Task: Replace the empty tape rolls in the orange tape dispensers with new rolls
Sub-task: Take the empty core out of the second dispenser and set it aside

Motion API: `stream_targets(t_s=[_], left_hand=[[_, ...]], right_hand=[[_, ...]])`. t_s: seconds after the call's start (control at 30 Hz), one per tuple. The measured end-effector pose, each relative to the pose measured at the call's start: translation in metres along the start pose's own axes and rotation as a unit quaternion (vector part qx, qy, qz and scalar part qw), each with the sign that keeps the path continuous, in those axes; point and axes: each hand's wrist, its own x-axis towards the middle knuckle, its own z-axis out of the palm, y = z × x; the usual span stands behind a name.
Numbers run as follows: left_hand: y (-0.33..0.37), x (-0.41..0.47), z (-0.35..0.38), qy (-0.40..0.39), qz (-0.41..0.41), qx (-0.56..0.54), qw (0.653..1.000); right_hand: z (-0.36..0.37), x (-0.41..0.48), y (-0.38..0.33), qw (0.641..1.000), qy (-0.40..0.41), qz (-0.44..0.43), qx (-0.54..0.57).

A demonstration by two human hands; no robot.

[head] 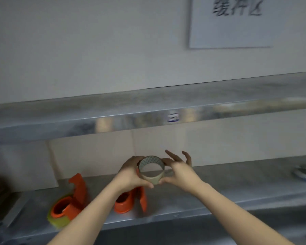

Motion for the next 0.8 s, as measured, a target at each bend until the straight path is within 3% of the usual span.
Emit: stream_targets(t_s=[0.13,0.43,0.8], left_hand=[[0.079,0.021,0.073,-0.027,0.044,-0.02,0.998],[0.26,0.054,0.29,-0.126,0.1,-0.058,0.985],[0.362,0.149,0.418,-0.152,0.113,-0.052,0.981]], right_hand=[[-0.06,-0.067,0.073,0.999,0.041,0.03,0.016],[-0.164,-0.241,0.265,0.985,0.044,0.167,-0.003],[-0.227,-0.275,0.432,0.977,0.049,0.206,0.007]])
